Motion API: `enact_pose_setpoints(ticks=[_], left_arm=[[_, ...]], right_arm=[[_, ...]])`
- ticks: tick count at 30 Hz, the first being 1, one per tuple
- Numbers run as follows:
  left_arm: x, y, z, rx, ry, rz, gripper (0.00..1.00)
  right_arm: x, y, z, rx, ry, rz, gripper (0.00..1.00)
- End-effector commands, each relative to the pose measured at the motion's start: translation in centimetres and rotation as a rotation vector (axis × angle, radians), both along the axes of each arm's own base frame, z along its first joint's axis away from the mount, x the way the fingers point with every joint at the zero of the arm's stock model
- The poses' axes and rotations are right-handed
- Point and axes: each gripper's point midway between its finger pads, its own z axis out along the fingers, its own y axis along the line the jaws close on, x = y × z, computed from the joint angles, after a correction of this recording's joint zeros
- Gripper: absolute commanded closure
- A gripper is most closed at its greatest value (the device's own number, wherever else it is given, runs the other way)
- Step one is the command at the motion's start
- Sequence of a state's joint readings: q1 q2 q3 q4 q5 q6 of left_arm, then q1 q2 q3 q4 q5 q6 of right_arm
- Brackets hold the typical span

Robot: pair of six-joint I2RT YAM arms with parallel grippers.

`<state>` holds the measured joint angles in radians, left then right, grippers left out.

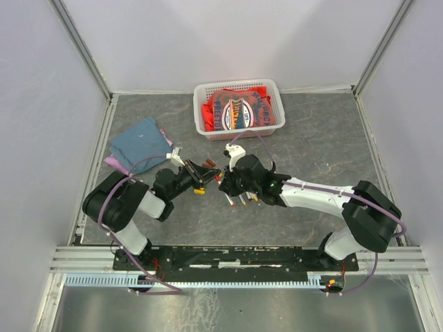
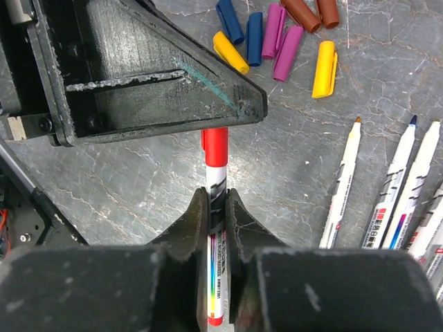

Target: Open the pen caps

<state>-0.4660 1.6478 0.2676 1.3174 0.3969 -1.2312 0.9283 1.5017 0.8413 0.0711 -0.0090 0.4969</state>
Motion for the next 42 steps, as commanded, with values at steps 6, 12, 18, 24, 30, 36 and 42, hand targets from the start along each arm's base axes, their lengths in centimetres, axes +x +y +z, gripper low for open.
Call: enact_pose_setpoints(ticks=[6, 12, 18, 24, 30, 36, 42], left_arm=[[1.1, -0.7, 2.7, -0.072, -0.051, -0.005, 0.97], [5.3, 2.2, -0.1, 0.15, 0.053, 0.26, 0.97], [8.2, 3.5, 0.4, 0.17, 0.086, 0.418, 0.97], [9.7, 4.2, 1.1, 0.199, 0.077, 0.498, 0.97], [10.1, 4.7, 1.7, 0.188, 0.07, 0.551, 0.97], [9.9, 4.2, 3.3, 0.158, -0.005, 0.537, 0.97], [8.2, 3.8, 5.5, 0.015, -0.164, 0.439, 0.97]], right_arm=[[0.8, 0.3, -0.3, 0.014, -0.001, 0.009, 0.99], [2.4, -2.0, -2.8, -0.18, -0.058, -0.074, 0.99], [2.9, -3.5, -4.1, -0.345, -0.164, -0.148, 0.99], [2.8, -4.3, -4.7, -0.379, -0.197, -0.188, 0.99], [3.0, -4.8, -4.4, -0.413, -0.221, -0.215, 0.99], [2.0, -3.8, -4.0, -0.321, -0.174, -0.171, 0.99], [0.7, -2.5, -0.7, 0.013, -0.082, -0.071, 0.99]])
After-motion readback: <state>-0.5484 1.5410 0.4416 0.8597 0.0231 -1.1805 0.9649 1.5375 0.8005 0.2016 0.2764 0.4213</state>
